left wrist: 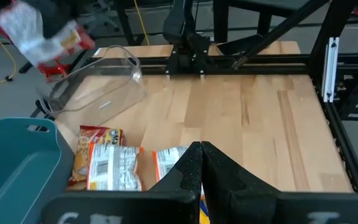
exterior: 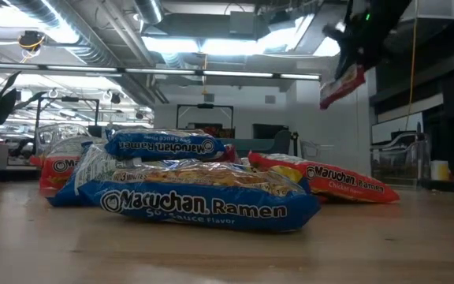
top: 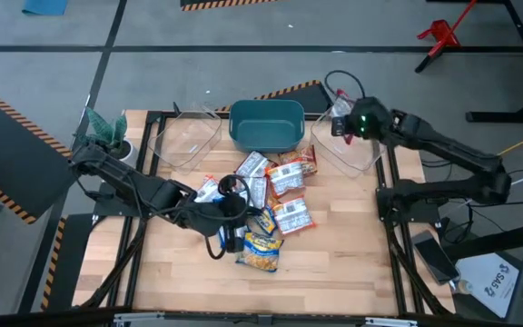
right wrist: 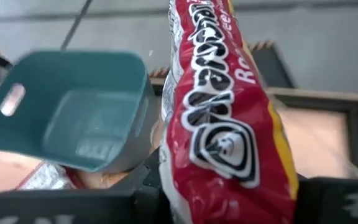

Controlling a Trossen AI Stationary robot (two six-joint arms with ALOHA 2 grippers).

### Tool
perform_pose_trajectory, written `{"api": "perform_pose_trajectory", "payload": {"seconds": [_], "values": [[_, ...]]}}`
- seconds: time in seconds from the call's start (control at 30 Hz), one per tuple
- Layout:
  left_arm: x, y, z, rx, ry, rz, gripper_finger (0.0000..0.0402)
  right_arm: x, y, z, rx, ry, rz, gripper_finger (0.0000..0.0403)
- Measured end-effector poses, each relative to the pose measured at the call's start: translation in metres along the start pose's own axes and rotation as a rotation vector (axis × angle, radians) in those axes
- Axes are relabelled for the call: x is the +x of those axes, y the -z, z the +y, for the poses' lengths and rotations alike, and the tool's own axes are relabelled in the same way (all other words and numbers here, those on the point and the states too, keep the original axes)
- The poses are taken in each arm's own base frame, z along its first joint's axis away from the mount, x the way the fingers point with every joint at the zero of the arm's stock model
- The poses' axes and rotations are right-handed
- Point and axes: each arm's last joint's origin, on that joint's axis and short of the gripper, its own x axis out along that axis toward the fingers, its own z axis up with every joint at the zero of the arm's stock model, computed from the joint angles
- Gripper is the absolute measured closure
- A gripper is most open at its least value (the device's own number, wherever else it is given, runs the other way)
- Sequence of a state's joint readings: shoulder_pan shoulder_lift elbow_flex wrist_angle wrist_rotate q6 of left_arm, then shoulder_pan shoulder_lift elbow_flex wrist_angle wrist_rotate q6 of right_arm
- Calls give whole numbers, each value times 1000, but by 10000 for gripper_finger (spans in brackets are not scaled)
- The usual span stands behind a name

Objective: Sort Maruchan noodles
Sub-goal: Put the red noodle pack into the right transparent bin

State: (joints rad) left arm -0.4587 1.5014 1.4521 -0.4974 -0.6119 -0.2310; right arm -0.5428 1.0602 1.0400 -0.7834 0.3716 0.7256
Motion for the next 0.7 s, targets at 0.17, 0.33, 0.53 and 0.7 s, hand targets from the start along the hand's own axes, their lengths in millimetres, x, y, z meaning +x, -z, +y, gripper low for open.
{"api": "perform_pose_trajectory", "payload": {"seconds": [0.17,0.33,0.53,0.7], "values": [[-8,-1,3,4,4,5,401,41,6,-35,102,-26,100,300],[-20,-6,9,-10,-2,-20,401,74,19,-66,196,-104,103,300],[-23,-7,12,-7,-17,-27,401,95,38,-82,236,-202,112,299],[-22,-7,15,-9,-27,-26,401,110,47,-85,205,-163,164,299]]}}
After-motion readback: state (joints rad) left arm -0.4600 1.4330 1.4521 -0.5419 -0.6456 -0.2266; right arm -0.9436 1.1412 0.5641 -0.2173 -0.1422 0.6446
